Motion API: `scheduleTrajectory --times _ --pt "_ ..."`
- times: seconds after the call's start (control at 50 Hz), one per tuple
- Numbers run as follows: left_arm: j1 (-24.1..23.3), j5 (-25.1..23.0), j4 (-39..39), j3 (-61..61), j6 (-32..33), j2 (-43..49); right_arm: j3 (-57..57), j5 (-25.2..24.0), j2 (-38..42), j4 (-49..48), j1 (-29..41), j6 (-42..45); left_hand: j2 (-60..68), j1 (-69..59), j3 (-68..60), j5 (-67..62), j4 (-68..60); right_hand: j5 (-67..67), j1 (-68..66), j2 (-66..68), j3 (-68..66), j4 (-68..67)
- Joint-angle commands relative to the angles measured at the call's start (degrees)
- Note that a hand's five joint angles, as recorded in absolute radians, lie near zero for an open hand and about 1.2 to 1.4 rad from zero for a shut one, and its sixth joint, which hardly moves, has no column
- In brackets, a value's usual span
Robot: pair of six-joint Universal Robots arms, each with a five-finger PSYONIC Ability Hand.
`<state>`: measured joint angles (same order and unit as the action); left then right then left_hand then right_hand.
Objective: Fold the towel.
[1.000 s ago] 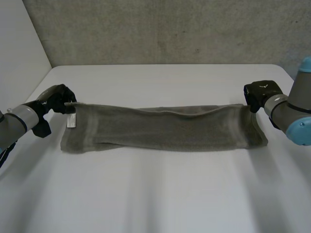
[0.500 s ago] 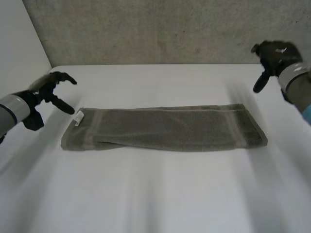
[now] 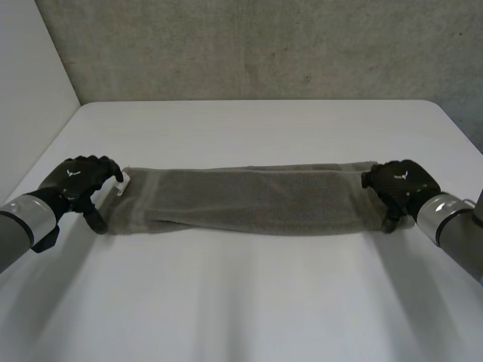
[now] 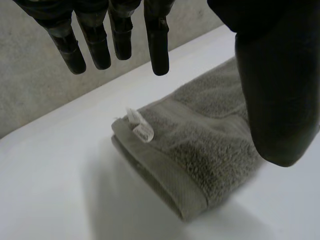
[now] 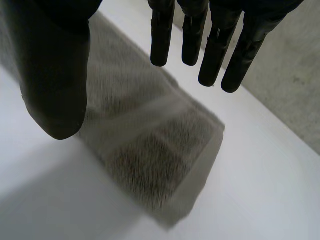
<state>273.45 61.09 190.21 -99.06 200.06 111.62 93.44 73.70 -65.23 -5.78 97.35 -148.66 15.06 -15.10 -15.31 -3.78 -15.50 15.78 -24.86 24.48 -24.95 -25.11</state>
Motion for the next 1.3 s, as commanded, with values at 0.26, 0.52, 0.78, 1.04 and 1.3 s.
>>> scheduleTrajectory --times 0.26,0.52,0.78,1.04,1.3 --pt "-0.46 1.84 4.91 -0.17 -0.19 2.99 -1.33 0.65 9.68 -7.58 -2.59 8.83 -0.64 0.68 0.89 -0.64 1.08 37.16 -38.08 38.47 -37.99 -37.83" --pt "-0.46 1.75 4.91 -0.26 -0.54 2.9 -1.86 1.0 8.28 -8.46 -6.9 8.3 -0.81 0.85 1.06 -0.47 1.24 54.22 -55.14 55.52 -55.05 -54.89" --pt "-0.46 1.75 4.91 -0.88 -0.89 2.47 -7.58 1.27 11.36 -7.67 -15.96 11.11 -1.65 1.69 1.9 0.37 2.09 54.22 -55.14 55.52 -55.05 -54.89" --pt "-4.23 2.54 3.59 2.63 -7.21 -0.69 -25.15 9.62 9.34 4.99 4.17 9.71 -3.33 3.37 3.58 2.05 3.77 54.22 -55.14 55.52 -55.05 -54.89" --pt "-9.6 6.32 3.85 4.31 -11.53 -1.76 -31.39 10.49 20.57 4.73 37.83 5.31 -3.5 3.54 3.75 2.22 3.94 5.85 -6.78 7.16 -6.68 -6.52"
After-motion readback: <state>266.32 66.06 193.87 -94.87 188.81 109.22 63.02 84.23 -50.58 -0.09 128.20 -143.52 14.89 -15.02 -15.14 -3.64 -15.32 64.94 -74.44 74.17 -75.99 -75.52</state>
